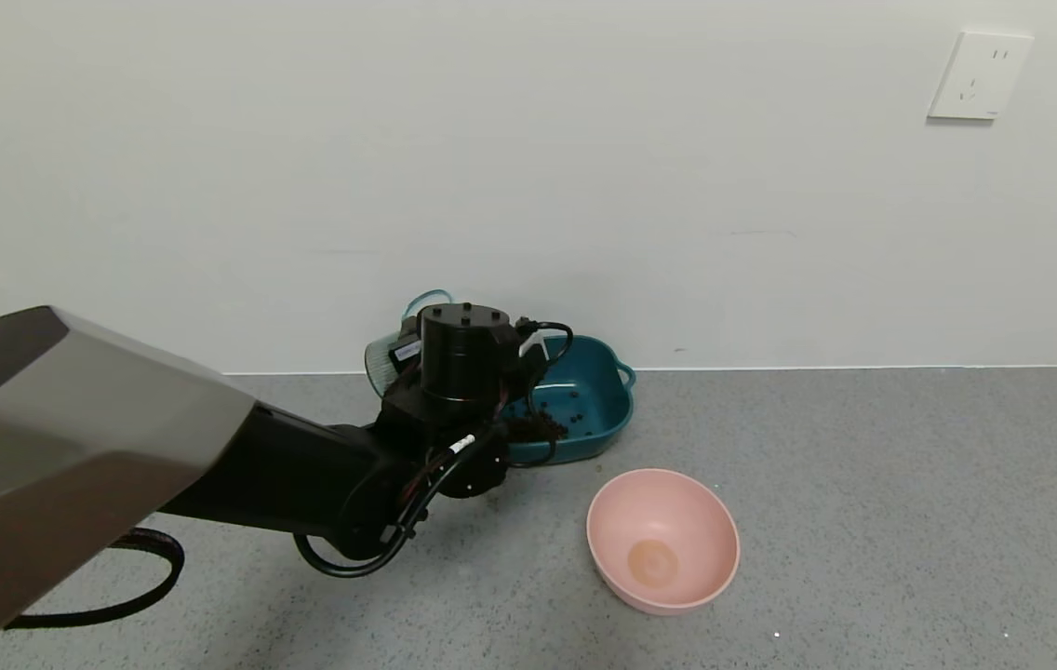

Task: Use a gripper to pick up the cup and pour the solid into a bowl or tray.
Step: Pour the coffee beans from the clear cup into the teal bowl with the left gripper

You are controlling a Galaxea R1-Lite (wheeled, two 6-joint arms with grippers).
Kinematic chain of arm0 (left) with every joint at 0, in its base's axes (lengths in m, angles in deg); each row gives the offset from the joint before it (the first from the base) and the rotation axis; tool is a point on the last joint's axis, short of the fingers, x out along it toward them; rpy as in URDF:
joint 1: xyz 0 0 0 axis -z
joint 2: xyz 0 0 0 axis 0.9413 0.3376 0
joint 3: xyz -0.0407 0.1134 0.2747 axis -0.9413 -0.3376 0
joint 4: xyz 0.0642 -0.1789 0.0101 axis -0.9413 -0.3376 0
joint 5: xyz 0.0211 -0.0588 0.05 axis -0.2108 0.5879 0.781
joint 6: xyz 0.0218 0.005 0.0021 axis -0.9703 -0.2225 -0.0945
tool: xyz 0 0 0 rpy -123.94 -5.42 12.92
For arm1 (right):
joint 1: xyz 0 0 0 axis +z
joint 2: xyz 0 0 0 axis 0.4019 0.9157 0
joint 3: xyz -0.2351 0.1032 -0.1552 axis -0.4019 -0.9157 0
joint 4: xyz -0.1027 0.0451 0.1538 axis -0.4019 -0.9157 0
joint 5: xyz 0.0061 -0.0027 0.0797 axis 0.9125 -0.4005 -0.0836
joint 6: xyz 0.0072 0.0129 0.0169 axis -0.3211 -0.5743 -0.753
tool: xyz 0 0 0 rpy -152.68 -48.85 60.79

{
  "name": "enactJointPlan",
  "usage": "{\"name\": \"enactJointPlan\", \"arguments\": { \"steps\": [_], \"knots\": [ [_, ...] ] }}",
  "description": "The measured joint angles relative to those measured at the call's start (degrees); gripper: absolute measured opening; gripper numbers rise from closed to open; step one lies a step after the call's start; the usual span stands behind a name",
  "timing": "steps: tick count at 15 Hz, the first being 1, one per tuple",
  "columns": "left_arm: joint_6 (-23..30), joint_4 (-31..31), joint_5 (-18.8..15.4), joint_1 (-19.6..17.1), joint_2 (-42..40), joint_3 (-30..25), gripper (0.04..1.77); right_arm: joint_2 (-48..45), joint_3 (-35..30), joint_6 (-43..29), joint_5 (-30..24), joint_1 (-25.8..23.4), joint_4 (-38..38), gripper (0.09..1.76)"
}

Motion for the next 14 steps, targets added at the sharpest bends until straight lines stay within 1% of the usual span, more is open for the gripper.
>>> {"name": "enactJointPlan", "arguments": {
  "steps": [3,5,7,9,10,12,14],
  "knots": [
    [10.12,0.05,-1.18,-0.07,-1.49,-1.01,1.28,0.0,0.0,0.0,-0.02,0.0,-0.02,1.71],
    [17.92,-0.23,-4.61,-0.57,-2.04,-2.34,1.28,0.0,0.0,0.0,0.0,0.0,0.0,1.71],
    [24.53,-0.63,-10.42,-1.54,-2.8,-4.46,1.28,0.0,0.0,0.02,0.0,0.0,-0.02,1.71],
    [30.18,-0.67,-18.05,-3.13,-3.96,-6.34,1.28,0.0,0.0,0.0,0.0,0.0,-0.02,1.71],
    [32.91,-0.67,-21.25,-4.16,-4.68,-7.19,1.28,0.0,0.0,0.02,-0.02,0.0,-0.02,1.71],
    [39.13,-0.63,-26.16,-6.25,-6.45,-8.57,1.28,0.0,0.0,0.0,0.01,0.0,0.0,1.71],
    [44.13,-0.56,-30.79,-8.29,-8.55,-9.75,1.28,0.0,0.0,0.13,0.0,0.0,-0.02,1.71]
  ]
}}
